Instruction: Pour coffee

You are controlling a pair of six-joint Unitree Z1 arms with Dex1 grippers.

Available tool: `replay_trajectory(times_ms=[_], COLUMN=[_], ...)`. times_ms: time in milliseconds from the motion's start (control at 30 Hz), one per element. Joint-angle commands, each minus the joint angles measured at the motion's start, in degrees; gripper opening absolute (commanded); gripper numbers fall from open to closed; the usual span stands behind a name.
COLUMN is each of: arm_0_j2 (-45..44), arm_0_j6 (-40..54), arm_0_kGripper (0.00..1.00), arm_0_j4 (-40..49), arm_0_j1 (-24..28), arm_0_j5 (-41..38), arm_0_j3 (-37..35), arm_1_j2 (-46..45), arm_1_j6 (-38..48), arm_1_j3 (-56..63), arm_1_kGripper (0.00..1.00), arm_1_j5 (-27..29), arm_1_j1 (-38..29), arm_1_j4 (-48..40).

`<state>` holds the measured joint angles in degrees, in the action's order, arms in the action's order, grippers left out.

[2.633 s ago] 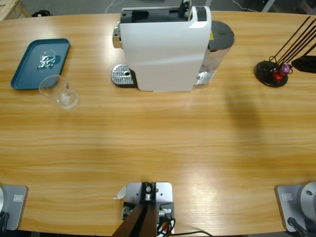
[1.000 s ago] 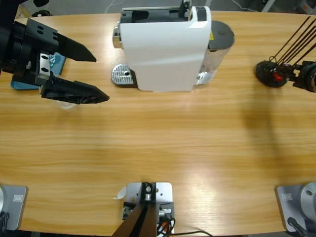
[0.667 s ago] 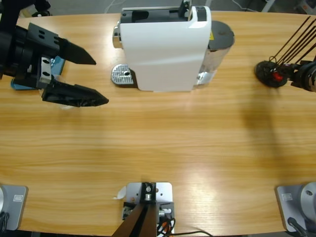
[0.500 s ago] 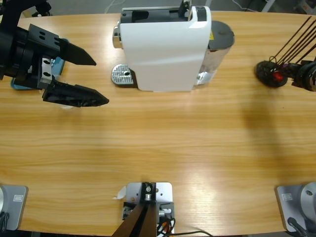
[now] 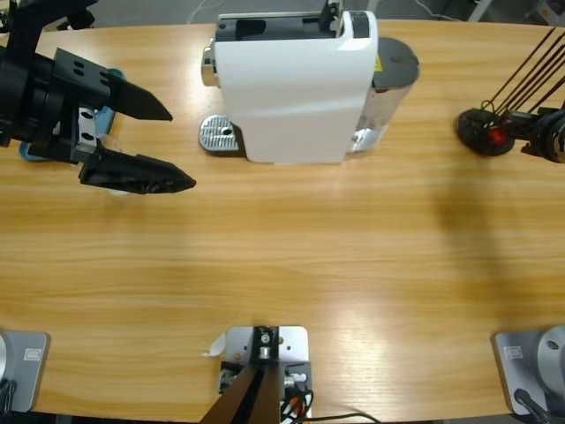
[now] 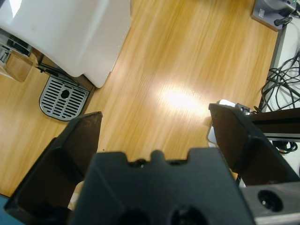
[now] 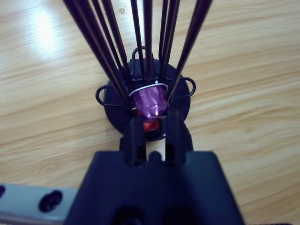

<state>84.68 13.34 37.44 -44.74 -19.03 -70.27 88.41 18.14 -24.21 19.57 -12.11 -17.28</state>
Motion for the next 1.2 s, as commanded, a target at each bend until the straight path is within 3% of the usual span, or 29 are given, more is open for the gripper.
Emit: replay_trajectory(times_ms=[33, 567, 867, 1200], arm_0_j2=[0.88, 0.37, 0.58, 0.23], arm_0_j6=[-0.6, -1.34, -2.01, -2.01], arm_0_kGripper=[0.996, 0.996, 0.995, 0.991], arm_0_j4=[-0.88, -2.29, -4.04, -4.41], arm_0_j1=[0.18, 0.18, 0.16, -0.02], arm_0_j5=[-0.13, -0.13, -0.57, -1.01], arm_0_j3=[3.05, 4.77, 5.02, 5.76], arm_1_j2=[0.76, -5.78, -15.87, -21.09], arm_1_j6=[-0.56, -0.6, -1.64, -4.04], arm_1_j3=[-0.14, -2.35, -7.68, -13.73], arm_1_kGripper=[0.0, 0.0, 0.0, 0.0], arm_1_j5=[-0.59, 1.29, 1.96, 2.23], arm_1_j1=[0.51, 0.51, 0.51, 0.51], arm_1_j4=[-1.53, 2.5, 13.04, 21.03])
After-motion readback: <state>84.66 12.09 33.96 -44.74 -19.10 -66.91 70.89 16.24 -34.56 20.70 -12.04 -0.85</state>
